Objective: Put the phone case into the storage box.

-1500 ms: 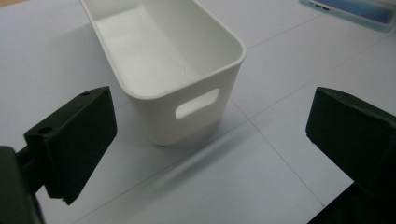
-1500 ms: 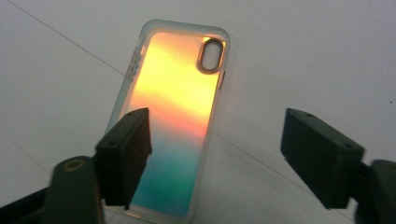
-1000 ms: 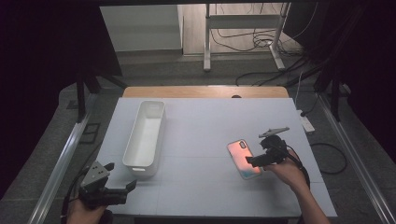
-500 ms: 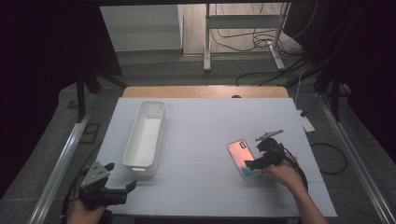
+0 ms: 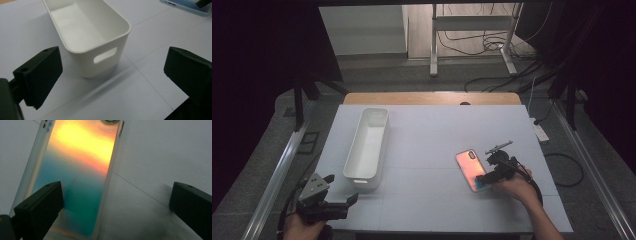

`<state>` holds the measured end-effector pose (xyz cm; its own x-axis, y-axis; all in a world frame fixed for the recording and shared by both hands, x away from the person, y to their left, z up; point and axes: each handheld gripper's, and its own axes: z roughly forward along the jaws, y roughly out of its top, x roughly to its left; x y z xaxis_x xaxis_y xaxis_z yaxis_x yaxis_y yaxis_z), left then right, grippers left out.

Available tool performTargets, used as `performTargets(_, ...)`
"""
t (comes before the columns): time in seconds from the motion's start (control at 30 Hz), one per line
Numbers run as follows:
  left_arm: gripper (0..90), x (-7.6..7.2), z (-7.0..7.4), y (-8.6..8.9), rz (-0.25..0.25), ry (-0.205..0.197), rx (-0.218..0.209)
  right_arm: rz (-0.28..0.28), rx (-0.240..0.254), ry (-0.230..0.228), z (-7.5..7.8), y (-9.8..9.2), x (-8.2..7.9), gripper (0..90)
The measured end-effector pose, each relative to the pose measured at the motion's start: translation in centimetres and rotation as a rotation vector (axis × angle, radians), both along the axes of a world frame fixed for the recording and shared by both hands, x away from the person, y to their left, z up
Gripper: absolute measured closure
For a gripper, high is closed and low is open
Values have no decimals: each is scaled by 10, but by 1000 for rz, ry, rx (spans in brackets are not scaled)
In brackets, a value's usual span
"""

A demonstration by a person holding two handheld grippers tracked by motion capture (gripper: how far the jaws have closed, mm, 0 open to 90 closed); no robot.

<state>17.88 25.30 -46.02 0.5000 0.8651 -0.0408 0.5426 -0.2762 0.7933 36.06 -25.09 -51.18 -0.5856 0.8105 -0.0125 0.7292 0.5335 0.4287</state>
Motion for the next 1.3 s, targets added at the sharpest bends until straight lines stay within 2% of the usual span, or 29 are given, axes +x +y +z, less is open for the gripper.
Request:
performTargets(0.13,29,0,0,0,0,1,0,2,-5,3,0,1,0,0)
performTargets(0.23,29,0,0,-1,0,1,1,-3,-4,5,4,0,0,95)
performTargets(0.27,29,0,0,-1,0,1,1,-3,-4,5,4,0,0,95)
performTargets(0.4,29,0,0,0,0,1,2,13,4,17,11,0,-1,343)
performTargets(0.53,29,0,0,-1,-1,0,3,25,4,36,14,2,-2,543)
performTargets(0.63,29,0,0,-1,-1,0,3,11,5,54,16,1,-2,635)
performTargets(0.67,29,0,0,-1,-1,0,3,11,5,54,16,1,-2,635)
performTargets(0.8,29,0,0,-1,-1,-1,7,-7,13,82,18,1,-1,775)
performTargets(0.87,29,0,0,-1,-1,-1,7,1,15,95,18,2,-1,825)
performTargets(0.97,29,0,0,-1,-1,-1,10,-19,7,104,19,4,0,873)
performTargets(1.07,29,0,0,-2,-3,-2,15,-27,-13,102,19,7,0,879)
performTargets(1.27,22,0,0,0,11,-4,4,-56,57,105,19,2,0,882)
performTargets(1.3,19,0,0,0,15,-4,3,-60,67,94,21,2,0,882)
